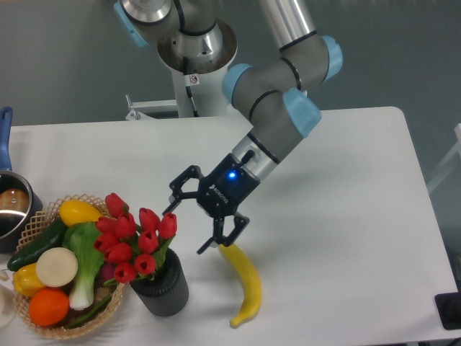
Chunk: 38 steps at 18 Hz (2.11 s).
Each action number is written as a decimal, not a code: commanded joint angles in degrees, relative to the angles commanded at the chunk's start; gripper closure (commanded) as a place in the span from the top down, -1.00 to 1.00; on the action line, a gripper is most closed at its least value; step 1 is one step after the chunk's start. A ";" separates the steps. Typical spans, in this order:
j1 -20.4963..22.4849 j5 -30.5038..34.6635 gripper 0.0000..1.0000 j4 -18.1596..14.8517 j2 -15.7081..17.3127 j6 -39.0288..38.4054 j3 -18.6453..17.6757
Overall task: Pick up the flowers from the vase
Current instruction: 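Move the open gripper down toward the red tulip stems, then close the gripper around the tulip stems above the black vase, then lift the gripped tulips up out of the black vase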
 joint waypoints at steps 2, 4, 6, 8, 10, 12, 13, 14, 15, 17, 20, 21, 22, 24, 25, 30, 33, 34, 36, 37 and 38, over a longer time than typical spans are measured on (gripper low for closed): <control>-1.23 -0.26 1.00 1.41 -0.88 0.00 0.26; -2.20 -0.61 1.00 2.38 -1.93 0.00 0.53; -2.55 -0.70 1.00 2.55 -2.11 0.00 0.88; -3.08 -0.70 0.92 2.55 -2.63 0.00 1.67; -3.35 -0.70 0.20 2.55 -2.81 0.00 2.11; -3.26 -0.70 -0.49 2.55 -2.90 0.00 2.20; -3.17 -0.70 -0.83 2.55 -2.81 -0.09 2.46; -3.08 -0.70 -1.00 2.55 -2.81 -0.17 2.55; -3.08 -0.62 -1.00 2.55 -2.81 -0.18 2.72; -2.99 -0.53 -1.00 2.55 -2.55 -0.18 2.90; -2.21 -0.44 -1.00 2.55 -2.20 -0.53 3.25; -1.85 -0.53 -1.00 2.55 -1.85 -0.61 3.25; -1.59 -0.53 -1.00 2.55 -1.32 -0.70 3.25; -1.32 -0.53 -1.00 2.55 -0.18 -2.53 3.25; -1.41 -0.70 -1.00 2.55 0.78 -4.38 3.34; -0.89 -0.88 -1.00 2.55 3.07 -7.46 3.69; -1.06 -3.06 -1.00 2.55 4.56 -11.41 4.04; -1.15 -4.38 -1.00 2.55 5.53 -13.43 4.22; -1.15 -6.15 -1.00 2.55 7.46 -15.90 4.31; -1.15 -6.94 -1.00 2.55 7.90 -16.08 4.65; -1.15 -7.99 -1.00 2.55 8.26 -16.17 5.09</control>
